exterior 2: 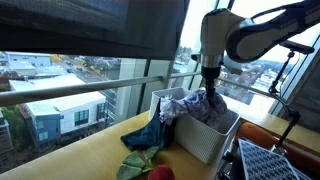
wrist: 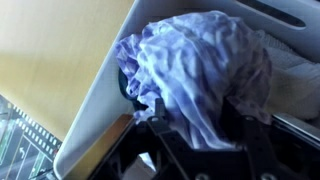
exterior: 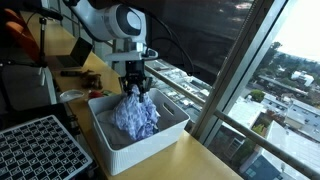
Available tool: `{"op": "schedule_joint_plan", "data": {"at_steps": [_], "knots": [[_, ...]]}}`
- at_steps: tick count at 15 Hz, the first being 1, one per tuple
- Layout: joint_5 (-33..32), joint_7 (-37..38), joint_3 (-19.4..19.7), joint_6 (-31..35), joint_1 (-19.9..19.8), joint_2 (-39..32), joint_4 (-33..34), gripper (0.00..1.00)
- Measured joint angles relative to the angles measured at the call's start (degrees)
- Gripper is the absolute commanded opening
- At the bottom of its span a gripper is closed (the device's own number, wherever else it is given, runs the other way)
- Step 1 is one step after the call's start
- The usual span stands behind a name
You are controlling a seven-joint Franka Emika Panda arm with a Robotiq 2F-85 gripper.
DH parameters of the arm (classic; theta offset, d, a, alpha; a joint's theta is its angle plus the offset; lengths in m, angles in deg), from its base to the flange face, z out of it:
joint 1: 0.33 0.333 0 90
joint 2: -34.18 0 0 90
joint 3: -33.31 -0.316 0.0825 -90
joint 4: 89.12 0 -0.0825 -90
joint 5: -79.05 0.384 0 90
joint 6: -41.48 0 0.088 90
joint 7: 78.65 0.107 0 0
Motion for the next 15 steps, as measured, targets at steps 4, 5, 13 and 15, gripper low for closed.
{"op": "schedule_joint_plan", "data": {"at_steps": [4, 5, 13, 15], "knots": [[-2.82, 0.49, -1.78, -4.11, 2.96, 2.66, 2.63, 1.0], [-3.13, 0.47, -2.61, -4.48, 3.55, 2.96, 3.2, 1.0], [-3.52, -7.36, -10.23, -4.5, 9.66, -1.44, 7.56, 1.0], [-3.43, -10.88, -11.94, -4.72, 11.39, -3.93, 9.65, 1.0]]}}
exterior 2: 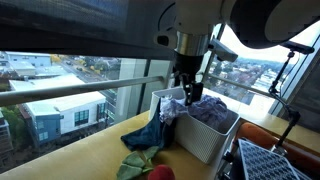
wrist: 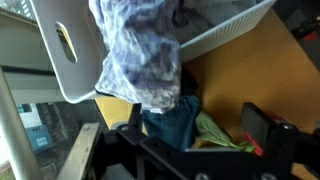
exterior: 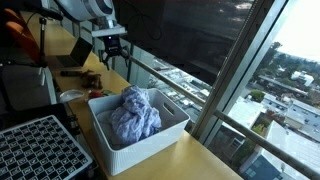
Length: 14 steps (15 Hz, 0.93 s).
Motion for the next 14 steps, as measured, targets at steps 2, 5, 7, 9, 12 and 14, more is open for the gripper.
{"op": "schedule_joint_plan", "data": {"at_steps": [2, 5, 7, 9, 12, 14], "knots": [[0.0, -4.54, -0.85, -0.01, 1.1, -3.72, 2.85, 1.0], [-0.04, -12.81, -0.95, -0.76, 1.65, -10.33, 7.71, 1.0], [-0.12, -18.4, -0.48, -2.12, 1.41, -14.26, 10.79, 1.0], [-0.81, -23.29, 0.98, -3.27, 0.83, -17.74, 13.66, 1.0], [-2.26, -29.3, 3.51, -3.49, -1.02, -22.74, 17.59, 1.0], [-2.8, -31.94, 4.7, -3.5, -2.04, -25.77, 19.99, 1.0]]}}
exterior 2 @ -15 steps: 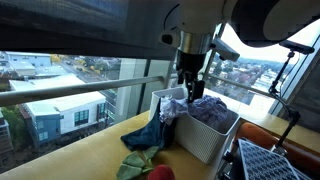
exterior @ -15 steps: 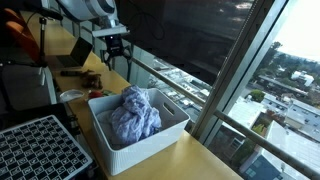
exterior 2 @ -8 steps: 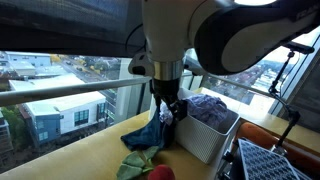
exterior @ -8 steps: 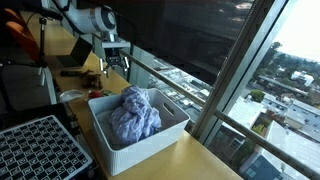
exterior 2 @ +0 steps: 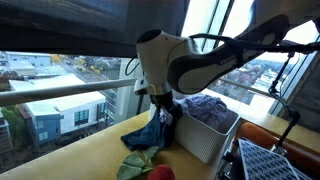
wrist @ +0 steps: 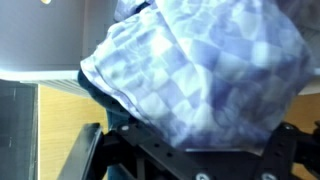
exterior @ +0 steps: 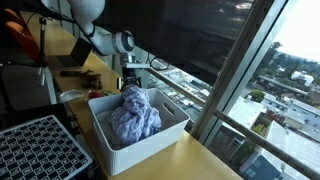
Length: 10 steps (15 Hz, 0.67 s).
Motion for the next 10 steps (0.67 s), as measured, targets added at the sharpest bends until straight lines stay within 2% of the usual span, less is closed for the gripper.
{"op": "schedule_joint_plan", "data": {"at_steps": [4, 5, 6, 10], "knots": [[-0.13, -2.6, 0.83, -0.07, -0.48, -4.34, 3.63, 1.0], [-0.13, -2.84, 0.83, -0.12, -0.39, -5.01, 4.26, 0.75], [-0.13, -3.02, 0.83, -0.15, -0.28, -5.59, 4.75, 0.74], [-0.01, -3.22, 0.79, -0.15, 0.01, -6.56, 5.79, 0.42]]}}
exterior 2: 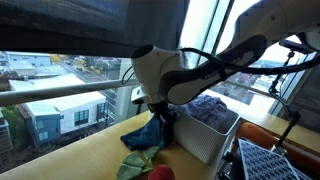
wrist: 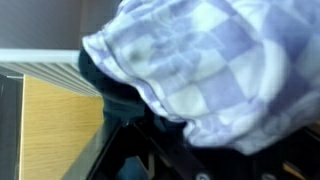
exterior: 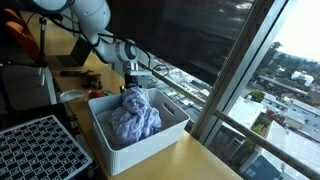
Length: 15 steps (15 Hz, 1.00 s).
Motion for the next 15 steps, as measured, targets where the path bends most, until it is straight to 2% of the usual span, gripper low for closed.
{"op": "schedule_joint_plan", "data": {"at_steps": [4, 6, 11, 15], "knots": [[0.29, 0.17, -0.05, 0.0, 0.02, 0.26, 0.72, 0.12], [0.45, 0.89, -0.05, 0.0, 0.04, 0.76, 0.78, 0.01], [2.09, 5.19, -0.11, -0.8, 0.16, 5.33, 0.36, 0.02], [5.3, 10.16, -0.18, -3.23, 0.13, 13.31, -1.98, 0.02]]}}
